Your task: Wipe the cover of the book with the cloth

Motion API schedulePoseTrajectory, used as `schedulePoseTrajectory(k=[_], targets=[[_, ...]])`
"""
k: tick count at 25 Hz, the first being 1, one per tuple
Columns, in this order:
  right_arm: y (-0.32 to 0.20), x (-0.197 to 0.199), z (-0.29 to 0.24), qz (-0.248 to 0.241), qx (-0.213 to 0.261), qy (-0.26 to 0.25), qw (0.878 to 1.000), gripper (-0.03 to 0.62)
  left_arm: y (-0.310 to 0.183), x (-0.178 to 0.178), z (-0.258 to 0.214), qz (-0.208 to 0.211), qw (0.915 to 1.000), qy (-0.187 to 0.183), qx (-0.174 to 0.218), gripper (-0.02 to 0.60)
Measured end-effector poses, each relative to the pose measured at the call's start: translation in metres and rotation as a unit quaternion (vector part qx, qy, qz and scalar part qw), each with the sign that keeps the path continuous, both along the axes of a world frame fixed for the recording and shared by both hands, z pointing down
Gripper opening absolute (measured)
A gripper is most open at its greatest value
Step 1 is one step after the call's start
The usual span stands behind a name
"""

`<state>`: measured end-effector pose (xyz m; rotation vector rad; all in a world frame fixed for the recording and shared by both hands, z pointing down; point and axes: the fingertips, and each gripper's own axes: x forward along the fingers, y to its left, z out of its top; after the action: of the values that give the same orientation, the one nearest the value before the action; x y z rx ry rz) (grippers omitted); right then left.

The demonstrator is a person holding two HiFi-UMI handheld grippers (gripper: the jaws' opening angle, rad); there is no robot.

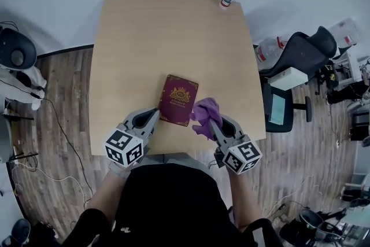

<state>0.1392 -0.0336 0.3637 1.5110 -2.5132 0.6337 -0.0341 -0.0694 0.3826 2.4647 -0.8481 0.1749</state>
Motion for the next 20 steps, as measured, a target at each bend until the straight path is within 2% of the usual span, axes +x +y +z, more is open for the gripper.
schedulePoseTrajectory(k=[5,11,16,20], targets=[[0.002,0.006,-0.038,-0.012,0.032,-0.001,0.999,0.077,0.002,0.012,-0.036,0.0,0.9992,-0.001,0.039,0.02],[0.005,0.011,-0.069,-0.02,0.065,-0.013,0.998,0.078,0.002,0.017,-0.062,-0.01,0.9976,0.002,0.068,0.02],[0.004,0.015,-0.085,-0.023,0.091,-0.018,0.995,0.078,0.0,0.02,-0.085,-0.017,0.9943,-0.003,0.105,0.02],[0.002,0.016,-0.092,-0.024,0.104,-0.023,0.994,0.077,-0.001,0.022,-0.089,-0.02,0.9929,-0.007,0.117,0.02]])
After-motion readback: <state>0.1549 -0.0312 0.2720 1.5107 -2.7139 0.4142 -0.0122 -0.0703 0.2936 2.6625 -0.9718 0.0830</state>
